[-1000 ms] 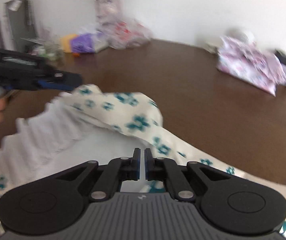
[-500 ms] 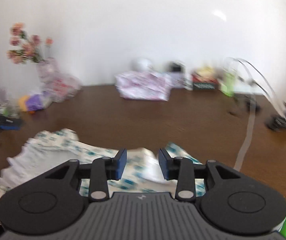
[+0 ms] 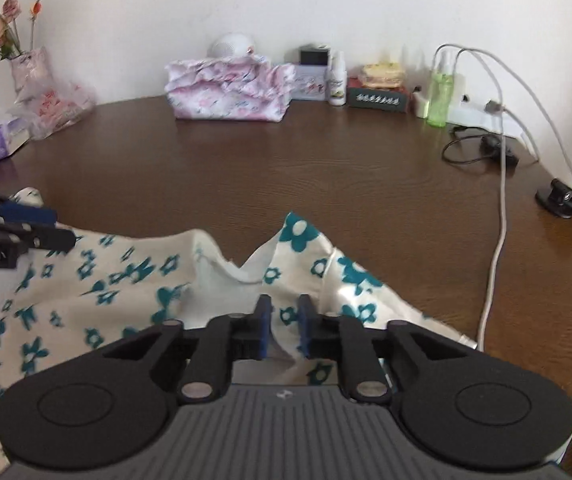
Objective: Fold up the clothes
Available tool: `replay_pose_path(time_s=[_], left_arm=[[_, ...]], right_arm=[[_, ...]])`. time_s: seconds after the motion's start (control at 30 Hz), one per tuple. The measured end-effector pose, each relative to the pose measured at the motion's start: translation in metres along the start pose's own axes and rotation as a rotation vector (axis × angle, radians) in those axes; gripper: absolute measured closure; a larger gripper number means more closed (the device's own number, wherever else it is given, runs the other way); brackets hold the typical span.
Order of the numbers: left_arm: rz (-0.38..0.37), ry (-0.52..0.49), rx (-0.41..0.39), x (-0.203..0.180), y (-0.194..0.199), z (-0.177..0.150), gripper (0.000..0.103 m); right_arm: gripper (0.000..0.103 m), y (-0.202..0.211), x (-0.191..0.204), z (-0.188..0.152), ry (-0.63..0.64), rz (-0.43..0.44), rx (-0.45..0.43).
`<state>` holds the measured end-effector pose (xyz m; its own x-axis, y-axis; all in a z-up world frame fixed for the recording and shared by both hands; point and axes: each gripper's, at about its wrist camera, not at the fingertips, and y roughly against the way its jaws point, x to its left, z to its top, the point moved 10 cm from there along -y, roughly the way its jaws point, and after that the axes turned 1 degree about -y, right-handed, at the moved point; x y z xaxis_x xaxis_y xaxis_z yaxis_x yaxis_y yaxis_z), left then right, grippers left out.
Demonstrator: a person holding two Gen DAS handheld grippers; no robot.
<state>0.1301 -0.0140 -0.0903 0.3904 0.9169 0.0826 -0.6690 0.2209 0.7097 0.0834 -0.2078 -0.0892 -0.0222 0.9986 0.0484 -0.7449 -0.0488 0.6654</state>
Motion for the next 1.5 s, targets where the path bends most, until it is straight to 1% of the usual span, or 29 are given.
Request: replay_pose_path(time_s=[0.07,0.13,0.2,0.27,0.3,0.33,0.37,0.4,0.43,0.47,0.5,0.57,0.63,0.7,0.77,0.8,0.87,0.9,0.97,1.03,1.1,1.17,1.27,1.3,1.33,1.37,1.43,1.47,1.5], left_arm=[[0.028,0.043,-0.012,0.014,-0.003,-0.001,0.077],[0.097,0.068,-0.02,0.029,-0.003,-0.002,0.078],[0.168,0.064,-0.047,0.039,-0.002,-0.005,0.079],[0.198,0.043,-0.072,0.04,-0.002,-0.006,0.08],[0.209,0.032,-0.079,0.039,-0.001,-0.006,0.08],[0.219,0.021,-0.081,0.038,-0.001,-0.006,0.081],[0.231,0.014,-0.081,0.038,0.0,-0.006,0.082],[0.242,0.008,-0.081,0.038,0.0,-0.006,0.082],[0.252,0.008,-0.081,0.039,0.001,-0.007,0.083],[0.265,0.008,-0.08,0.041,0.001,-0.007,0.084],[0.287,0.011,-0.074,0.045,0.0,-0.007,0.084],[0.331,0.017,-0.063,0.052,-0.002,-0.008,0.103],[0.355,0.035,-0.061,0.06,-0.003,-0.009,0.103],[0.331,0.055,-0.049,0.063,-0.001,-0.009,0.103],[0.267,0.09,-0.047,0.06,0.006,-0.006,0.092],[0.223,0.106,-0.055,0.056,0.01,-0.004,0.09],[0.146,0.113,-0.075,0.044,0.022,0.002,0.089],[0.101,0.094,-0.07,0.033,0.025,0.003,0.087],[0.018,0.053,-0.058,0.013,0.03,0.003,0.08],[0.005,-0.018,-0.02,-0.002,0.026,-0.006,0.077],[0.015,-0.064,0.001,-0.009,0.023,-0.015,0.077],[0.003,-0.038,-0.014,-0.007,0.024,-0.016,0.076],[-0.018,0.005,-0.012,-0.004,0.025,-0.018,0.076],[-0.02,0.009,-0.013,-0.004,0.025,-0.018,0.076],[-0.02,0.007,-0.013,-0.004,0.025,-0.018,0.076],[-0.019,0.005,-0.014,-0.004,0.024,-0.018,0.076],[-0.018,0.002,-0.015,-0.004,0.024,-0.018,0.076],[-0.019,0.004,-0.013,-0.004,0.023,-0.018,0.076],[-0.021,0.007,-0.011,-0.003,0.023,-0.017,0.076]], right_arm=[[0.093,0.002,-0.012,0.002,-0.044,-0.011,-0.011],[0.09,0.021,-0.01,0.003,-0.066,0.013,-0.032],[0.09,0.048,0.009,-0.003,-0.042,0.102,-0.045],[0.089,0.066,0.035,-0.019,0.005,0.204,-0.021],[0.088,0.07,0.047,-0.03,0.048,0.221,-0.005],[0.088,0.072,0.052,-0.043,0.088,0.202,0.019],[0.088,0.07,0.049,-0.056,0.114,0.156,0.043],[0.089,0.072,0.042,-0.063,0.125,0.111,0.027],[0.093,0.078,0.034,-0.067,0.108,0.087,0.026],[0.098,0.084,0.027,-0.07,0.08,0.089,0.037],[0.1,0.088,0.022,-0.072,0.065,0.077,0.042],[0.1,0.095,0.014,-0.075,0.05,0.052,0.048],[0.1,0.103,0.014,-0.075,0.05,0.022,0.043],[0.095,0.113,0.017,-0.072,0.044,0.017,0.02],[0.095,0.128,0.035,-0.069,0.055,0.131,-0.033],[0.092,0.132,0.046,-0.069,0.056,0.214,-0.041],[0.09,0.132,0.067,-0.074,0.079,0.286,-0.039],[0.09,0.131,0.077,-0.076,0.091,0.321,-0.037],[0.09,0.122,0.09,-0.084,0.121,0.319,-0.006],[0.094,0.116,0.091,-0.095,0.144,0.281,0.035],[0.094,0.12,0.086,-0.101,0.141,0.27,0.063],[0.094,0.128,0.079,-0.103,0.138,0.241,0.074],[0.091,0.134,0.061,-0.103,0.04,0.245,0.07],[0.08,0.13,0.053,-0.099,-0.034,0.258,0.063],[0.062,0.125,0.046,-0.095,-0.105,0.267,0.047],[0.059,0.119,0.042,-0.091,-0.161,0.279,0.024],[0.061,0.105,0.037,-0.085,-0.256,0.298,0.0],[0.068,0.098,0.034,-0.082,-0.302,0.307,-0.012],[0.096,0.092,0.033,-0.083,-0.32,0.304,-0.018]])
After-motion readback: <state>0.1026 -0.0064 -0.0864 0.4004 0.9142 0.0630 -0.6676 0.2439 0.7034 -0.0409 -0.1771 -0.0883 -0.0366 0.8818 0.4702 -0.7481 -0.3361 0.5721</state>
